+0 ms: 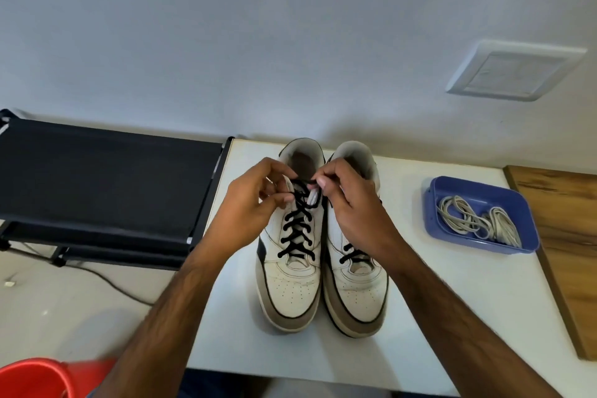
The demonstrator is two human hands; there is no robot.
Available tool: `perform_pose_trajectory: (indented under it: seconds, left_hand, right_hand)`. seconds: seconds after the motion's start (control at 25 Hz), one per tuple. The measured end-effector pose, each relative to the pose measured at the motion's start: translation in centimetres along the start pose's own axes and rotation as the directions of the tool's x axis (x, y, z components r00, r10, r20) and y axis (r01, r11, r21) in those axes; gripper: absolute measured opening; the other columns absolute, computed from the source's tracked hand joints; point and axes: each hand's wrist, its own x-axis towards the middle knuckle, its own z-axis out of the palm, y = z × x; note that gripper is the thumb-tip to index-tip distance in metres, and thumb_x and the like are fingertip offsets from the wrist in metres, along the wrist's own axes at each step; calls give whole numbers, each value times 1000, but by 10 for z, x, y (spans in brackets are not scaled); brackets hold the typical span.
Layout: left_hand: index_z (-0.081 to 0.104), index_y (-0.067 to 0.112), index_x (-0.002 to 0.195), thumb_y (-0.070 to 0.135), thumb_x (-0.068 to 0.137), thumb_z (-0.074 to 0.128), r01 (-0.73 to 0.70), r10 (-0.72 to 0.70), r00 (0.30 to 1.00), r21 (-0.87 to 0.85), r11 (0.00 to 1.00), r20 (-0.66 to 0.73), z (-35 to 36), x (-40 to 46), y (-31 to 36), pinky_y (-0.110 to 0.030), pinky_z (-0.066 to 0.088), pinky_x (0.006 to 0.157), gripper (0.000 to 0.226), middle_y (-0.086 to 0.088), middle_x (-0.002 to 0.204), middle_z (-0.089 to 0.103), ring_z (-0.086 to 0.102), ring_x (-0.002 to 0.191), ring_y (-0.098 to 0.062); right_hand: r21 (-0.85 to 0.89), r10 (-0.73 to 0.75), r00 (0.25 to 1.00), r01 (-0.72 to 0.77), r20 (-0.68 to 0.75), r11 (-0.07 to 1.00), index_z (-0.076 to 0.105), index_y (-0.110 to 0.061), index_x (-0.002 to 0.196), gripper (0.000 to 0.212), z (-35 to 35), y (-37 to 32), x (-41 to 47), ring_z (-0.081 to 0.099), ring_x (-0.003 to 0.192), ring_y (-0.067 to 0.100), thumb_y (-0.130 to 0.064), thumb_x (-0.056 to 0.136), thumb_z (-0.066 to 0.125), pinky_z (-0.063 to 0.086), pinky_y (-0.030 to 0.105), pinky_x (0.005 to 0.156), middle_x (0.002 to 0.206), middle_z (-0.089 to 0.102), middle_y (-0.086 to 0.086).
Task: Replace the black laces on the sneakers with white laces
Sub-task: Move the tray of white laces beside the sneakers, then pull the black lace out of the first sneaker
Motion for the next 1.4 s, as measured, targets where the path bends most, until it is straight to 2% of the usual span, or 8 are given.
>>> perform_pose_trajectory:
  seconds: [0.12, 0.32, 0.52, 0.64, 0.84, 0.96, 1.12, 1.4]
  left_hand:
    - [60, 12, 119, -3, 98, 59, 75, -63, 996, -232, 970, 60, -3, 3, 0, -32, 53, 69, 26, -1, 88, 63, 65, 71, -19]
    - [58, 12, 129, 8, 100, 52, 167, -103, 984, -529, 832, 148, -10, 0, 1, -28, 45, 61, 30, -3, 80, 51, 45, 63, -13]
    - [60, 13, 113, 6, 98, 54, -110, -98, 967, -731, 673, -235, -21, 5, 6, -31, 44, 65, 18, 3, 74, 45, 42, 61, -11]
    - [55, 7, 119, 1, 94, 59, -232, -184, 888, -755, 613, -422, -31, 6, -2, -36, 52, 78, 26, -1, 89, 58, 60, 82, -18]
    - [42, 28, 147, 4, 89, 64, -101, -19, 852, -199, 975, -523, -34, 4, -15, -40, 47, 110, 66, -5, 158, 29, 48, 138, -23]
    - [42, 27, 149, 4, 90, 67, -99, 195, 923, 286, 953, -330, -24, 2, -18, -18, 43, 108, 68, -6, 168, -1, 35, 147, -22]
    - [65, 30, 109, 20, 96, 65, -93, 179, 953, 330, 939, -243, -21, -3, -7, -35, 56, 85, 16, 6, 128, 57, 60, 102, 3]
    - [60, 31, 99, 34, 84, 82, -178, 172, 984, 326, 928, 47, -10, -9, 2, -22, 50, 74, 26, 15, 98, 59, 60, 90, -8]
  right_hand:
    - [189, 70, 998, -67, -7, 980, 57, -13, 101, 13, -11, -16, 2, 59, 72, -4, -8, 106, 46, 46, 13, 68, 85, 60, -9]
    - [461, 188, 977, -121, -102, 879, 59, -16, 114, 15, -29, -17, 2, 45, 65, 6, -26, 104, 53, 39, 24, 63, 80, 54, -4]
    - [621, 213, 952, -33, -219, 783, 62, -13, 115, 22, -50, -3, 9, 52, 70, 14, -4, 94, 60, 47, 27, 71, 81, 55, 2]
    - [590, 244, 928, -33, -283, 807, 63, -15, 117, 29, -55, 4, 13, 64, 104, 21, -7, 90, 64, 54, 34, 93, 104, 62, 3]
    - [196, 227, 953, -188, -199, 962, 50, -31, 143, 54, -54, 3, 12, 51, 131, 12, -15, 94, 68, 44, 25, 108, 158, 26, -1]
    - [-55, 270, 953, -280, -135, 959, 42, -36, 148, 59, -59, 5, 10, 54, 126, 15, -19, 97, 66, 47, 17, 93, 166, 9, 4]
    - [-357, 147, 950, -244, -277, 902, 52, -32, 141, 51, -61, 4, 6, 41, 138, 31, -24, 93, 68, 43, 44, 108, 165, 13, 8]
    - [-620, -163, 979, 51, -126, 783, 68, -34, 110, 26, -23, -23, 4, 40, 123, 24, -26, 86, 69, 26, 37, 88, 136, 50, -5]
